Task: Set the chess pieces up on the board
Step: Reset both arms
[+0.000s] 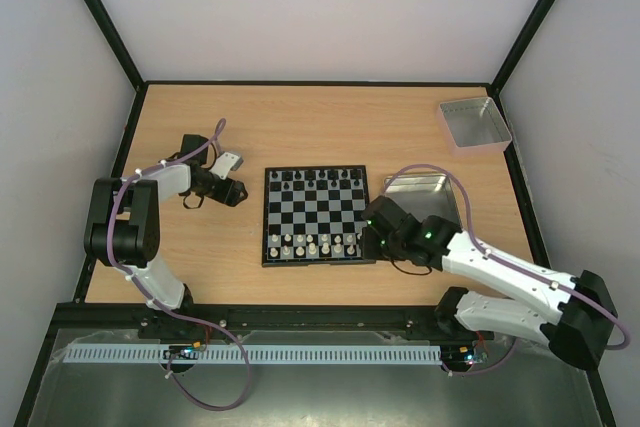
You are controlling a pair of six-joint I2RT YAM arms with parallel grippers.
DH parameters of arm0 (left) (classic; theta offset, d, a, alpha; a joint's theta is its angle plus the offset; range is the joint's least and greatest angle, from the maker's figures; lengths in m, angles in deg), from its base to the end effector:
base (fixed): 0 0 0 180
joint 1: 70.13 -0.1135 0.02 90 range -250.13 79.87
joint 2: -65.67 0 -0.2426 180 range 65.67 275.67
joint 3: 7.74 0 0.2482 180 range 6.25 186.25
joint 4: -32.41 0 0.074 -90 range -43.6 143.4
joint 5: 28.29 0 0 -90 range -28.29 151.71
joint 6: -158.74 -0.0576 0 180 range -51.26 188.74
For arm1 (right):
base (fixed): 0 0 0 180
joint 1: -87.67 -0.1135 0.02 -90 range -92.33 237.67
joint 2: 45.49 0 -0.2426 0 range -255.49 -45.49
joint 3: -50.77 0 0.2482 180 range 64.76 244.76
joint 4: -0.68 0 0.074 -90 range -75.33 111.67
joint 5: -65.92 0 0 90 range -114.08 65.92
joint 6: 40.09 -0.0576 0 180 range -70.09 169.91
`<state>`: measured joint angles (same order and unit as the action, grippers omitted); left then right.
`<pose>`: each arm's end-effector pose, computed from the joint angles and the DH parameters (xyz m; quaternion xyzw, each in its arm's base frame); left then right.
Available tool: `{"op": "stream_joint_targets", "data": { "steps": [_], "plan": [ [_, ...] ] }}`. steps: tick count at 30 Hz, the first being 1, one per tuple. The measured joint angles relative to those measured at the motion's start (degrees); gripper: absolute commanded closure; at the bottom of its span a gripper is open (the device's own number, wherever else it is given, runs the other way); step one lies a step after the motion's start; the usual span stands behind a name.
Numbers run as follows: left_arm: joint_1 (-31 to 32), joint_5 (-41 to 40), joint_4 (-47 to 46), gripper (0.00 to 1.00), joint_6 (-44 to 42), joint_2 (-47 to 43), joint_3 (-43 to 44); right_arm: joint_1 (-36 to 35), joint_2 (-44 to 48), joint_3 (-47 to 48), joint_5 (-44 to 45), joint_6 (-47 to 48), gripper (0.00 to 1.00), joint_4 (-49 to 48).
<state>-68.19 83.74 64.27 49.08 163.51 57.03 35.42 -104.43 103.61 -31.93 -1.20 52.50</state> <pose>0.3142 -0.0323 0.1030 0.2203 0.9334 -0.1515 0.2392 0.1231 0.1718 0.1839 -0.0285 0.9586 0.2571 0.1193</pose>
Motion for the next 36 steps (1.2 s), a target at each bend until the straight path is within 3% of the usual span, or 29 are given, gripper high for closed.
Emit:
{"op": "stream_joint_targets", "data": {
  "steps": [3,6,8,10,15,20,24,30,36],
  "plan": [
    [0.0,0.0,0.0,0.23,0.0,0.0,0.0,0.0,0.9,3.3,1.7,1.2,0.65,1.9],
    [0.1,-0.3,-0.7,0.21,0.0,-0.7,-0.7,0.0,0.4,6.8,4.5,2.8,0.39,3.7],
    [0.2,-1.1,-1.6,0.15,-0.1,-1.6,-1.9,0.0,-0.5,8.7,6.2,3.3,0.18,4.4],
    [0.4,-2.4,-2.2,0.09,-0.5,-2.7,-3.2,0.0,-1.5,10.3,8.0,3.9,0.03,4.8],
    [2.0,-7.2,-1.9,0.05,-1.1,-6.8,-6.6,0.0,-1.9,12.8,13.2,5.8,0.03,6.3],
    [2.0,-7.9,4.9,0.01,-2.2,-13.2,-7.7,0.1,-1.8,14.1,16.6,6.4,0.03,7.1],
    [3.6,-4.7,11.3,0.01,-4.8,-22.6,-5.4,0.1,-1.2,14.1,18.1,7.3,0.03,7.6],
    [12.4,3.0,20.0,0.01,-8.9,-36.3,1.0,0.1,-0.3,14.1,18.4,8.1,0.03,8.2],
    [18.0,8.1,26.3,0.01,-9.3,-40.1,6.6,0.0,1.8,14.1,17.5,8.8,0.03,8.3]
  ]
}}
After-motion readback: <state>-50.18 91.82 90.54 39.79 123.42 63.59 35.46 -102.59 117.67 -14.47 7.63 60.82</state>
